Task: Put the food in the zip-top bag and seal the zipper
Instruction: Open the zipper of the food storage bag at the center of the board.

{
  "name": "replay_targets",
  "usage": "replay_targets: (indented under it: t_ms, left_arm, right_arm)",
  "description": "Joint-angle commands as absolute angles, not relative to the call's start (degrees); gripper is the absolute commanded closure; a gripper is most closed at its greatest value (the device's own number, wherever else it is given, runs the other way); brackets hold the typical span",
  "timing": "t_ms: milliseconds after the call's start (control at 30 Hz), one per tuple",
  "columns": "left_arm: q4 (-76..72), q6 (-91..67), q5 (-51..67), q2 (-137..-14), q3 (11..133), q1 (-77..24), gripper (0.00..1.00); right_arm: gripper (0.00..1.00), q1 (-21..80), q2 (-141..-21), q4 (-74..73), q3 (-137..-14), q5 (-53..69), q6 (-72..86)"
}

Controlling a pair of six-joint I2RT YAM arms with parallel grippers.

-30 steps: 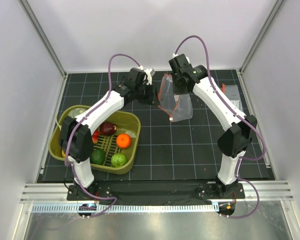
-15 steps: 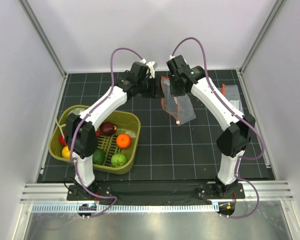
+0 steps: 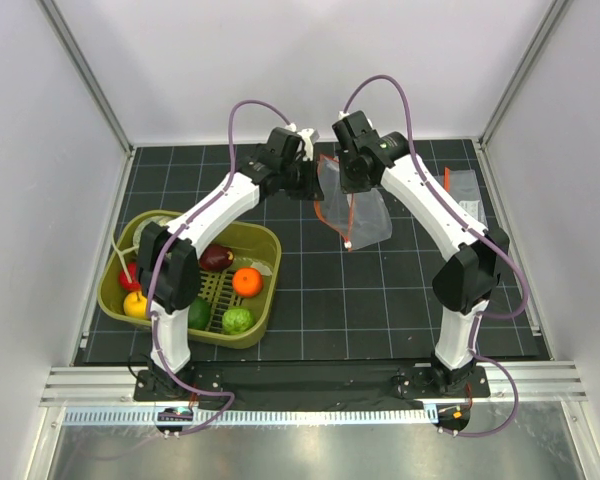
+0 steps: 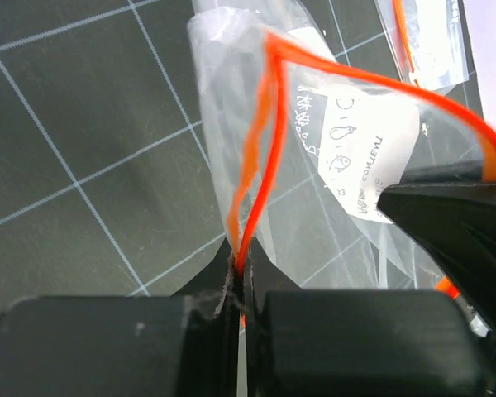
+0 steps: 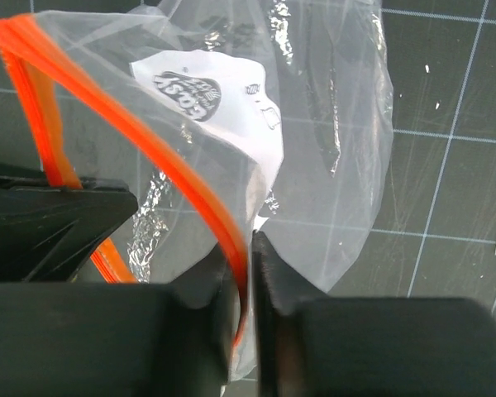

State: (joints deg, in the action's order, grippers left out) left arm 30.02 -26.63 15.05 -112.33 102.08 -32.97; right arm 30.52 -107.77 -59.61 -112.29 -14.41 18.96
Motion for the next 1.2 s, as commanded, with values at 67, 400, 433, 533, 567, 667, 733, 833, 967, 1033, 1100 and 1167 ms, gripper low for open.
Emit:
replay_targets:
  t_ms: [67,400,433,533,567,667,733,833,967,1033,1100,1167]
  left_arm:
    - [29.97,-26.19,15.12,-111.53,103.01,-32.61,1.0]
    - [29.79,-27.25,15.12,-111.62,101.87,-31.38,1.0]
    - [29.97,-27.33,14.86,-111.62,101.52,-31.29,1.0]
    - [31.2,-27.51,13.19,-111.88,101.25,-30.76,1.0]
    - [31.81,-27.51,12.66,-111.97,101.34,-30.59,1.0]
    - [34.8,-27.51,10.73,-113.29,102.13,-30.15,1.0]
    - [37.0,-27.07,10.2,-114.43,103.01,-29.97,1.0]
    - [37.88,-26.02,9.49,-115.22,103.1,-29.88,1.0]
    - [40.34,-24.96,6.69,-116.19,103.8,-29.88,1.0]
    - [41.48,-24.87,6.59,-116.72,104.85,-29.88,1.0]
    - [41.57,-24.96,8.34,-116.37,104.94,-29.88,0.99]
    - [40.44,-25.14,9.84,-115.14,104.68,-29.88,0.91]
  right_arm:
    - [0.68,30.76,-107.4,-58.98,-112.32,-16.7,19.25]
    - [0.67,30.76,-106.88,-59.15,-110.65,-15.56,19.16]
    - [0.69,30.85,-106.61,-59.24,-110.48,-15.64,19.16]
    - [0.86,30.76,-106.17,-59.68,-110.48,-15.91,19.07]
    - [0.95,30.76,-106.08,-60.11,-110.57,-16.34,19.07]
    - [0.99,30.76,-105.73,-61.34,-110.83,-19.06,18.11]
    - [0.99,30.76,-105.3,-61.79,-110.3,-21.87,18.02]
    - [0.99,30.76,-105.2,-63.97,-110.91,-26.97,18.28]
    - [0.99,30.76,-108.28,-67.85,-115.48,-34.62,19.25]
    - [0.99,30.76,-108.9,-67.24,-116.45,-34.63,19.07]
    - [0.99,30.76,-108.98,-66.54,-116.81,-31.93,19.25]
    - [0.99,30.76,-109.25,-65.57,-116.63,-29.72,19.42]
